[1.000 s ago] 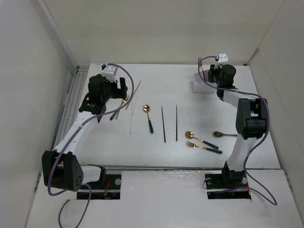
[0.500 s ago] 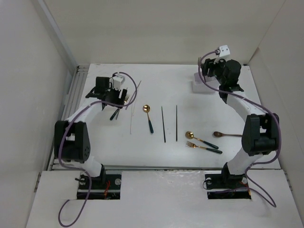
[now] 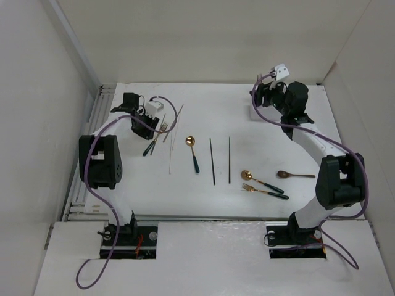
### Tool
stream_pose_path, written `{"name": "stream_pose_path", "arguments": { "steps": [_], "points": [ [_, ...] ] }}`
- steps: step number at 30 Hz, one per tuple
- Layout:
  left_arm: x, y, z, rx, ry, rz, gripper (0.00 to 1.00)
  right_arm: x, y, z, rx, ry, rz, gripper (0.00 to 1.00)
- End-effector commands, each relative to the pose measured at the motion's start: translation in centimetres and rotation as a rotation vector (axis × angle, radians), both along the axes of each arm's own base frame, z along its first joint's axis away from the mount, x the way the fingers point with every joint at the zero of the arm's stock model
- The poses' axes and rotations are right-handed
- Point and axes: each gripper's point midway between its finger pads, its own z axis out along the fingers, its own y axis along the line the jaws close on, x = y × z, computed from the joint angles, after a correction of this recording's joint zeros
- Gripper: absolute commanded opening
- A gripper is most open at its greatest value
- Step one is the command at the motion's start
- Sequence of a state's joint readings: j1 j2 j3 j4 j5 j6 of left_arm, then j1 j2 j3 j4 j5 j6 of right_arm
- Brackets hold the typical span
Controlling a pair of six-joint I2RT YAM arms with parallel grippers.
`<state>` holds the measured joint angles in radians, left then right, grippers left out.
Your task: Sort the eating utensils into containers
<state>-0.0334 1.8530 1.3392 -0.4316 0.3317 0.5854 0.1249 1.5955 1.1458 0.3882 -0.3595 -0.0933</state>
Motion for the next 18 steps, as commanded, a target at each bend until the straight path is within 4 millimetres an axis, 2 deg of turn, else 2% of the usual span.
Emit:
{"name": "stream_pose_path", "arguments": {
  "steps": [1,3,7,11,14,18],
  "points": [
    [-2.0,0.3,-1.3,0.046,0.070,-0.070,0.39,-0.8,0.0,1.6,-0.006,-0.044,0.015,0.63],
    [-2.6,0.6,-2.1,0.062,0.095,-0.084,0.39,-0.8,0.0,1.6,-0.006,-0.044,0.015,0.63],
    [-2.9,0.6,-2.1,0.067,0.086,-0.095,0.40,-0.9,0.5,1.6,-0.005,-0.044,0.024,0.63],
    [-3.3,0.9,-3.1,0.080,0.111,-0.104,0.41,-0.7,0.2,1.6,-0.006,-0.044,0.004,0.63],
    [-2.5,1.8,-3.8,0.128,0.108,-0.061,0.41,-0.7,0.2,1.6,-0.006,-0.044,0.004,0.63],
    [-2.1,1.8,-4.3,0.125,0.111,-0.053,0.41,-0.8,0.5,1.6,-0.007,-0.044,0.004,0.63]
  ]
}}
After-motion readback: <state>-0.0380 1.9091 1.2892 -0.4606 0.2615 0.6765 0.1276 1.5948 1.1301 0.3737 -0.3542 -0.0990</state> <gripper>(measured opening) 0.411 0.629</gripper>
